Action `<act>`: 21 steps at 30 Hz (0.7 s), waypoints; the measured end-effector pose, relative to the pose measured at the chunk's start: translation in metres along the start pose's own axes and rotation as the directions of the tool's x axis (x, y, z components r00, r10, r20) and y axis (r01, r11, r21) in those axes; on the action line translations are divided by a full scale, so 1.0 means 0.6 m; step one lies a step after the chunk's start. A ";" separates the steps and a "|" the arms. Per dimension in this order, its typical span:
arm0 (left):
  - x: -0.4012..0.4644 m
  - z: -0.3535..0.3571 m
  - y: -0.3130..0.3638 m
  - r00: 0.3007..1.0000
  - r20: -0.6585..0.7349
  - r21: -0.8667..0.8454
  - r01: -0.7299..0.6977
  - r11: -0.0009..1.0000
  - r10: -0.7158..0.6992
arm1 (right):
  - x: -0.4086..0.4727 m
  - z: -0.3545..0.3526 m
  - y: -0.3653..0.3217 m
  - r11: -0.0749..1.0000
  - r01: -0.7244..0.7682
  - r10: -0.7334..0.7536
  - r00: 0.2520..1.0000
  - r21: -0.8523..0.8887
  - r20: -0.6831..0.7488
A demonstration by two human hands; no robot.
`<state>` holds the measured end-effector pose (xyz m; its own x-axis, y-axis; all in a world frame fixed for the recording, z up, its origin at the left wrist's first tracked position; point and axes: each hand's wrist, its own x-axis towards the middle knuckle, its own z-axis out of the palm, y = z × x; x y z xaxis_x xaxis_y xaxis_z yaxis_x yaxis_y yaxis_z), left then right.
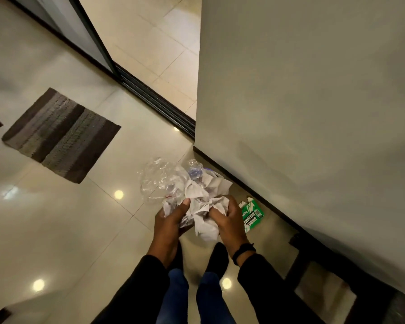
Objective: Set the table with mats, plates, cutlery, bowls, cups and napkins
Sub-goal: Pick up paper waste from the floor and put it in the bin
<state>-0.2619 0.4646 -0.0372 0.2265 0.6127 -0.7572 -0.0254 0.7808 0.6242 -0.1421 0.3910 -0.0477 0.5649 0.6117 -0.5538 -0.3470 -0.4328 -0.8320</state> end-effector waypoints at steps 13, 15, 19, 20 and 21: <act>0.286 -0.027 -0.212 0.986 -0.158 0.661 0.070 0.747 0.047 | 0.171 0.049 0.258 0.970 -0.211 0.236 0.940 0.122 -0.249; 0.323 -0.022 -0.228 0.988 -0.154 0.687 0.106 0.719 0.002 | 0.211 0.048 0.286 0.963 -0.260 0.268 0.917 0.070 -0.296; 0.395 -0.027 -0.250 0.984 -0.138 0.695 0.176 0.697 -0.111 | 0.283 0.048 0.319 0.933 -0.302 0.223 0.912 -0.195 -0.345; 0.411 -0.028 -0.253 0.980 -0.126 0.699 0.196 0.688 -0.152 | 0.301 0.050 0.328 0.916 -0.313 0.215 0.911 -0.252 -0.352; 0.428 -0.031 -0.259 0.978 -0.109 0.722 0.203 0.661 -0.181 | 0.317 0.052 0.333 0.890 -0.331 0.213 0.910 -0.313 -0.357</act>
<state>-0.2182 0.5029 -0.3320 0.1198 0.4712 -0.8738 0.7322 0.5524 0.3983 -0.1273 0.4413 -0.3203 0.7068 0.2280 -0.6696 -0.2619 -0.7950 -0.5472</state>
